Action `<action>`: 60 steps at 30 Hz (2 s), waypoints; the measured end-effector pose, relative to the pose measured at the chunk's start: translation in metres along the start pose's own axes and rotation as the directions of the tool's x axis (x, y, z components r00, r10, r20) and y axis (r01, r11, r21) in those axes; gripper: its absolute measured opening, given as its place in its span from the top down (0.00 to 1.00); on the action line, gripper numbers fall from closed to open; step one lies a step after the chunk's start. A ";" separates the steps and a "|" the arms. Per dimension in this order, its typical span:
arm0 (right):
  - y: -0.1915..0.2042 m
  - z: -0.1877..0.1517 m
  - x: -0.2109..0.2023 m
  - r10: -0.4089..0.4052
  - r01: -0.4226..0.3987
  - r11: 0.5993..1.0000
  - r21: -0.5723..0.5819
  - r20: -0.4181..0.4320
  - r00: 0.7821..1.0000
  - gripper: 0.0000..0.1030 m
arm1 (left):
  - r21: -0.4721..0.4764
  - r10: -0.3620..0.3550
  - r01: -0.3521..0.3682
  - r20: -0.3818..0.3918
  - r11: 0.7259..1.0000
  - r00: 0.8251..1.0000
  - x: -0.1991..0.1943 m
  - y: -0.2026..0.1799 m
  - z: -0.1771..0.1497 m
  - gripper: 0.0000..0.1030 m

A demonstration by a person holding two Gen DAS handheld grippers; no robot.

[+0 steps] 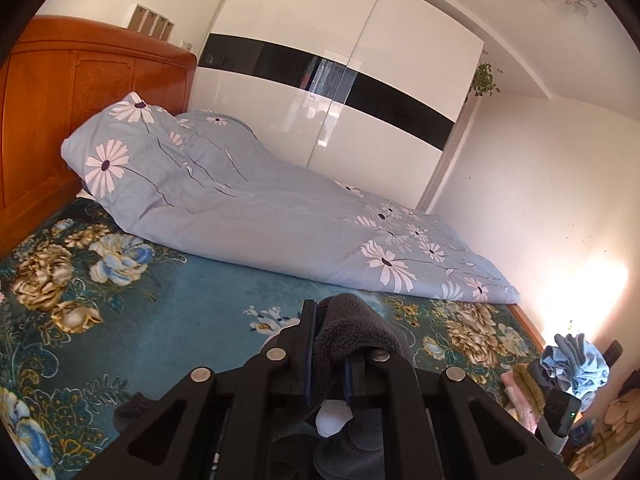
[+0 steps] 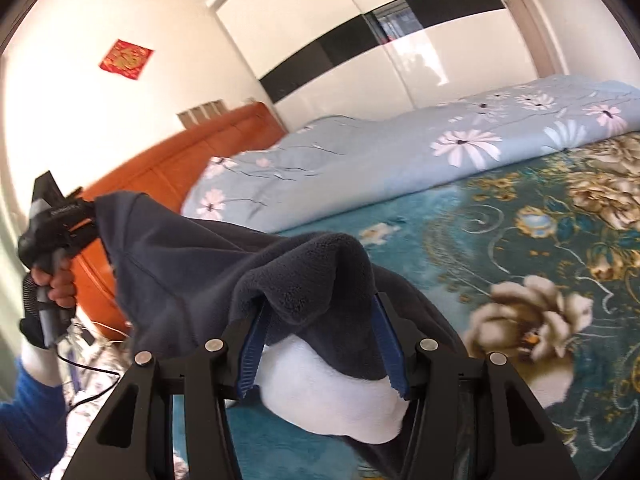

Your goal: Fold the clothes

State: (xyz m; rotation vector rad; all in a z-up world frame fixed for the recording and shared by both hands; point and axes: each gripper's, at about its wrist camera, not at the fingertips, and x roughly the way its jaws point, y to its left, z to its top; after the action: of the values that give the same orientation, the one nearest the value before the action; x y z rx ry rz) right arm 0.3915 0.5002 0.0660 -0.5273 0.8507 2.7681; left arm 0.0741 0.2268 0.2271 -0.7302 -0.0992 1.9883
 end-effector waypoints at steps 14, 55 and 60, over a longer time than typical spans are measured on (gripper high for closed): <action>0.018 -0.011 0.016 -0.198 0.198 0.979 -0.044 0.003 0.980 0.48 | 0.002 -0.005 0.005 -0.020 1.000 1.000 -0.003 0.003 -0.017 0.89; 0.173 0.115 -0.168 -0.279 0.408 0.879 -0.245 0.430 0.859 0.92 | 0.179 0.063 -0.092 0.162 0.980 0.985 -0.144 -0.039 0.016 0.89; 0.092 0.115 -0.070 -0.404 0.452 0.873 -0.182 0.249 0.880 0.92 | 0.113 0.118 -0.113 -0.042 0.987 0.992 -0.005 -0.001 -0.006 0.89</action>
State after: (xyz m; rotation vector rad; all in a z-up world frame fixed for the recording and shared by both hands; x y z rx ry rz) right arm 0.3975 0.4849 0.2284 -0.4000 0.3066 2.4565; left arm 0.0801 0.2218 0.2255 -0.7263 0.0830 2.0666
